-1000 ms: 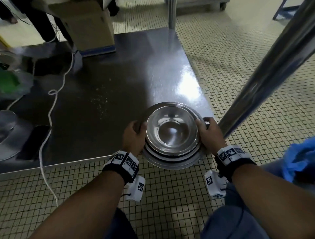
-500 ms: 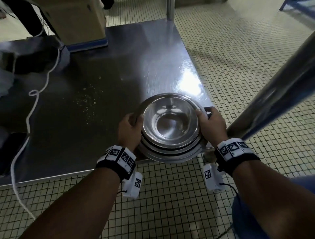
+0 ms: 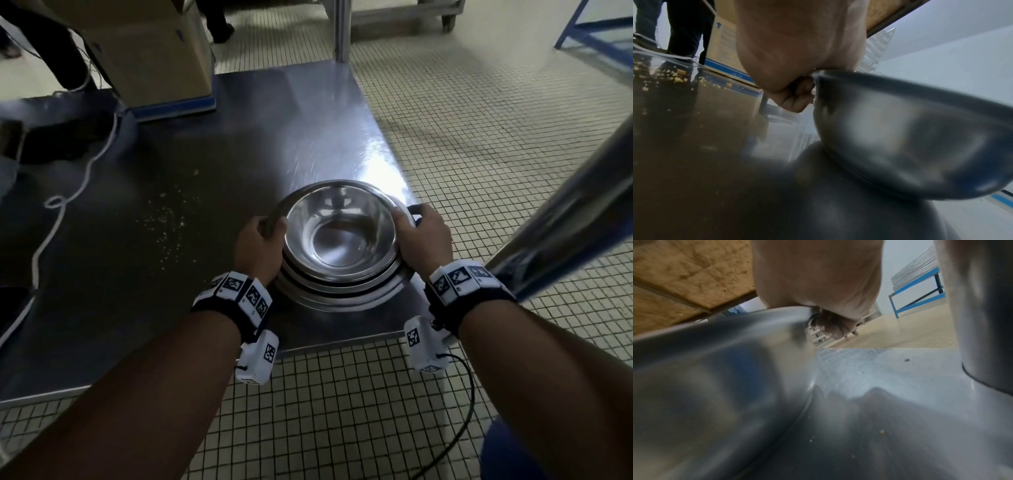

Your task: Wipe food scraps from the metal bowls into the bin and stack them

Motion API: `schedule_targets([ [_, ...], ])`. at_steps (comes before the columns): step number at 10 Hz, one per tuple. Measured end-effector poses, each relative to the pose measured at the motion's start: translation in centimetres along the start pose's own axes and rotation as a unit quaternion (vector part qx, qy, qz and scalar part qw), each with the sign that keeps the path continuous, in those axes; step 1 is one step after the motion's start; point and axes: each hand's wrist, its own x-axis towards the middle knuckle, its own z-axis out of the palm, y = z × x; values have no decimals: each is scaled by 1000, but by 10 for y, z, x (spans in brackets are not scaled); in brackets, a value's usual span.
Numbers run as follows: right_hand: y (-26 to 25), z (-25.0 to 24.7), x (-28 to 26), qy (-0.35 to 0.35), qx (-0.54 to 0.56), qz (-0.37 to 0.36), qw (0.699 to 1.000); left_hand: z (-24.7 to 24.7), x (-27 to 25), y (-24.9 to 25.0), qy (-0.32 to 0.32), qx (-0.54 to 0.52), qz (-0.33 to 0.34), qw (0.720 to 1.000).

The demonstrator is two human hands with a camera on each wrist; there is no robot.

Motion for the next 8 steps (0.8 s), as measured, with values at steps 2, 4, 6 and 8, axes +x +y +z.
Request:
schedule_targets([
  [2, -6, -7, -2, 12, -58, -36, 998, -13, -1, 11, -52, 104, 22, 993],
  [4, -23, -15, -22, 8, -80, -108, 991, -28, -14, 19, -6, 185, 69, 980],
  [6, -56, -29, -45, -32, -132, -173, 976, -42, -33, 45, -48, 239, 154, 958],
  [8, -76, -55, -73, -181, -195, -205, 942, -70, -60, 76, -206, 276, 150, 927],
])
